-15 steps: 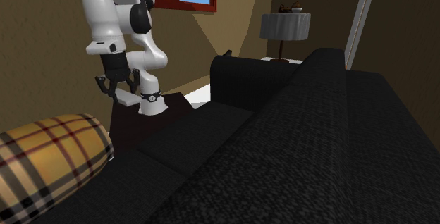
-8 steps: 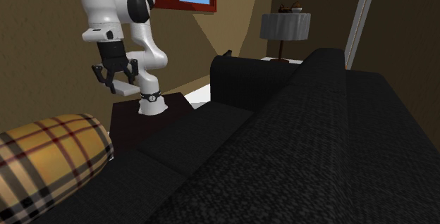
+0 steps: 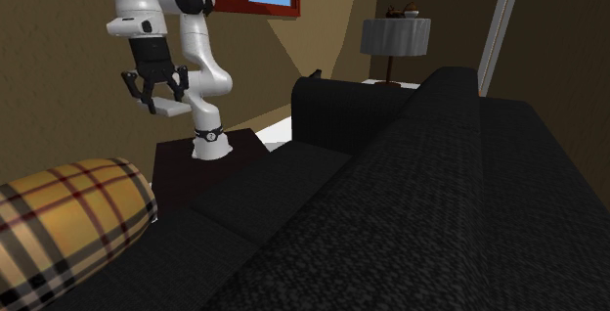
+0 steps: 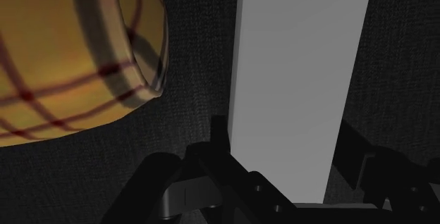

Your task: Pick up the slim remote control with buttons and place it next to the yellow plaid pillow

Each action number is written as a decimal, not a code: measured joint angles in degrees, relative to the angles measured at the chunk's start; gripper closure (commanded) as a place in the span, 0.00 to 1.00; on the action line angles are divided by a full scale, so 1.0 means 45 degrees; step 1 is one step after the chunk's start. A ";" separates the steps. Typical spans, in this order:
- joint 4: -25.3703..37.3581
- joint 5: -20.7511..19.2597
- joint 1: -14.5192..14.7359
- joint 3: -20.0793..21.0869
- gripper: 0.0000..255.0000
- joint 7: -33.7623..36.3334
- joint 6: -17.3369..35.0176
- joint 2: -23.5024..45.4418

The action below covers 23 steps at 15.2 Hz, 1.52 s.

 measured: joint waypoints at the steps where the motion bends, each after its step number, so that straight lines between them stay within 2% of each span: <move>1: 0.0235 0.0035 0.0046 0.0056 1.00 0.0085 -0.0031 0.0195; 11: 0.4130 0.0351 0.0825 0.1020 1.00 0.1676 -0.0204 0.3880; 23: 0.2805 0.0400 0.0863 0.1060 1.00 0.1668 0.1676 0.4439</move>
